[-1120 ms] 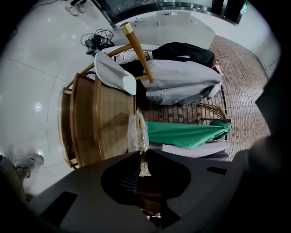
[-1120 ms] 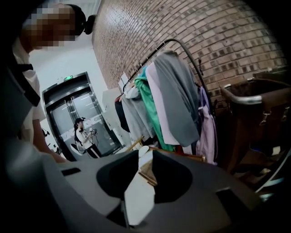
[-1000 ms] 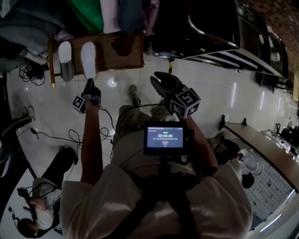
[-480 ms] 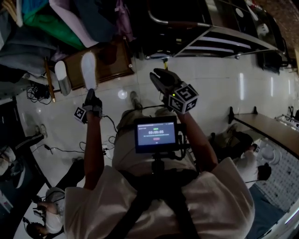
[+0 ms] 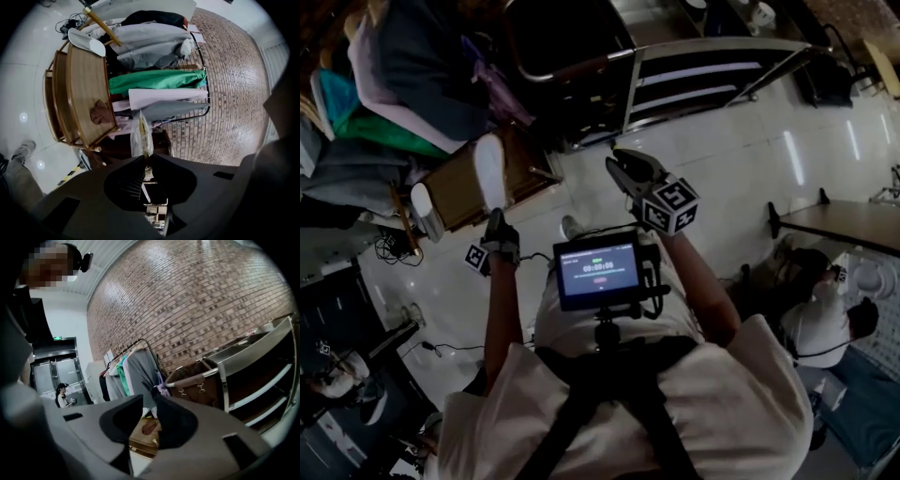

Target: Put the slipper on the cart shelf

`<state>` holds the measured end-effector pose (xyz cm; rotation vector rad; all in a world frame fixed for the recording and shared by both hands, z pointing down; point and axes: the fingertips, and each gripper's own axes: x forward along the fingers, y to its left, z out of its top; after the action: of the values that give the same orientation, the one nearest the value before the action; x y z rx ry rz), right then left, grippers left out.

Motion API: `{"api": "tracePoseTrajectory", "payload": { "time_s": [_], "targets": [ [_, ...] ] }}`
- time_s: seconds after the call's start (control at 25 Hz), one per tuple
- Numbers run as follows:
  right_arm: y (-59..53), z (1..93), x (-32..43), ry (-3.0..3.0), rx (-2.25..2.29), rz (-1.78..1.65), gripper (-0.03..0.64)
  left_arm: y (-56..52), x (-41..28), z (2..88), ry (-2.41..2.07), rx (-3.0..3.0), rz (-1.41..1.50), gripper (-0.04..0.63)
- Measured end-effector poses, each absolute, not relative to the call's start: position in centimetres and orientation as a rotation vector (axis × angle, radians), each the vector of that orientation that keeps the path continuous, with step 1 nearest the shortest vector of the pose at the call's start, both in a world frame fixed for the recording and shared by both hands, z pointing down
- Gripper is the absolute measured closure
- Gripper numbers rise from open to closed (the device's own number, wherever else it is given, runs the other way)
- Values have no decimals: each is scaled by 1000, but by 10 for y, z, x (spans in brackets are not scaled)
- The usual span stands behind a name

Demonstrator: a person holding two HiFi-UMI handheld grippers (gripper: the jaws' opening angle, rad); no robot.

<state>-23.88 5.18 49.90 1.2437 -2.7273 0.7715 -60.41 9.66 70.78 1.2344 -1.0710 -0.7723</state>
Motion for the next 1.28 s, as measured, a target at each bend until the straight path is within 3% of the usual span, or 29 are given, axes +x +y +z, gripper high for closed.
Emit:
{"api": "tracePoseTrajectory", "payload": {
  "time_s": [0.76,1.28],
  "targets": [
    [149,513,14,-2575,1691,788,512,114,-353,664,-800,1468,-528,548],
    [149,520,82,-2479,1814,813,512,115,-219,641,-582,1494,-442,548]
  ]
}}
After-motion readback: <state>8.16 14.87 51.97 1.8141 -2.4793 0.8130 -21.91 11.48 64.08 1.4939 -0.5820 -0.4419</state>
